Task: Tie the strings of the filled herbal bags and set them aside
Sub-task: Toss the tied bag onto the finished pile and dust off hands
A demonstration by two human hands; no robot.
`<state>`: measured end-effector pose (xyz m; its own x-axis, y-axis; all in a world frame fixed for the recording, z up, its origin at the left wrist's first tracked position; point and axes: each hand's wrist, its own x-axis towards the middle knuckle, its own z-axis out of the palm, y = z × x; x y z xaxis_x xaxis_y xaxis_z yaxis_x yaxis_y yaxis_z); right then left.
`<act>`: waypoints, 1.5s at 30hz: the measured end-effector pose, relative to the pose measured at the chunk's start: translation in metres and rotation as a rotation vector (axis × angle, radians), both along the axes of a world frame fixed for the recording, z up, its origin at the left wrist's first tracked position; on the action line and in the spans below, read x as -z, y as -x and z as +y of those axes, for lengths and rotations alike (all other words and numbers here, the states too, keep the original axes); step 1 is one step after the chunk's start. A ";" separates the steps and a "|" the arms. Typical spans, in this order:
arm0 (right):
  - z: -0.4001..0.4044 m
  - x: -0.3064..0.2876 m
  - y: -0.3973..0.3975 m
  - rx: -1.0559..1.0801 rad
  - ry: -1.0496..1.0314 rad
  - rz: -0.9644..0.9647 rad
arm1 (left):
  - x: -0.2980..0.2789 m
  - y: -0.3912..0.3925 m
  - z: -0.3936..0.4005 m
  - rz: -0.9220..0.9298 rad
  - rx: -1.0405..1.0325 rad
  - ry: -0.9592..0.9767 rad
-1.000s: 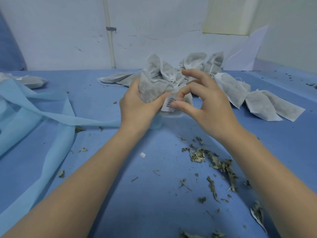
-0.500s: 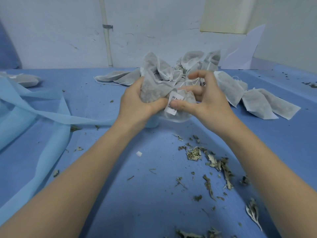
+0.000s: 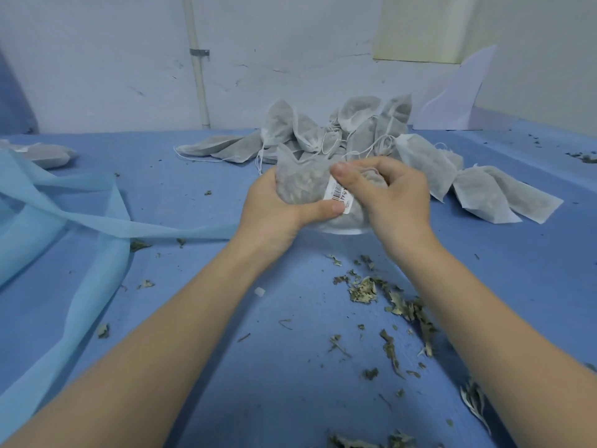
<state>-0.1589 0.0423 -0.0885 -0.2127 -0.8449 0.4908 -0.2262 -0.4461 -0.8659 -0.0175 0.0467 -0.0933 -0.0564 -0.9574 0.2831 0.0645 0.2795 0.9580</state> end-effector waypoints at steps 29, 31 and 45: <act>-0.003 -0.055 -0.134 -0.445 -0.256 -0.441 | -0.019 -0.023 0.023 0.379 -0.320 -0.306; -0.003 -0.057 -0.150 -0.662 -0.301 -0.198 | -0.021 -0.030 0.016 0.340 -0.371 -0.297; -0.008 -0.036 -0.042 -0.288 -0.384 -0.463 | -0.018 0.051 0.005 -0.094 -0.203 -0.286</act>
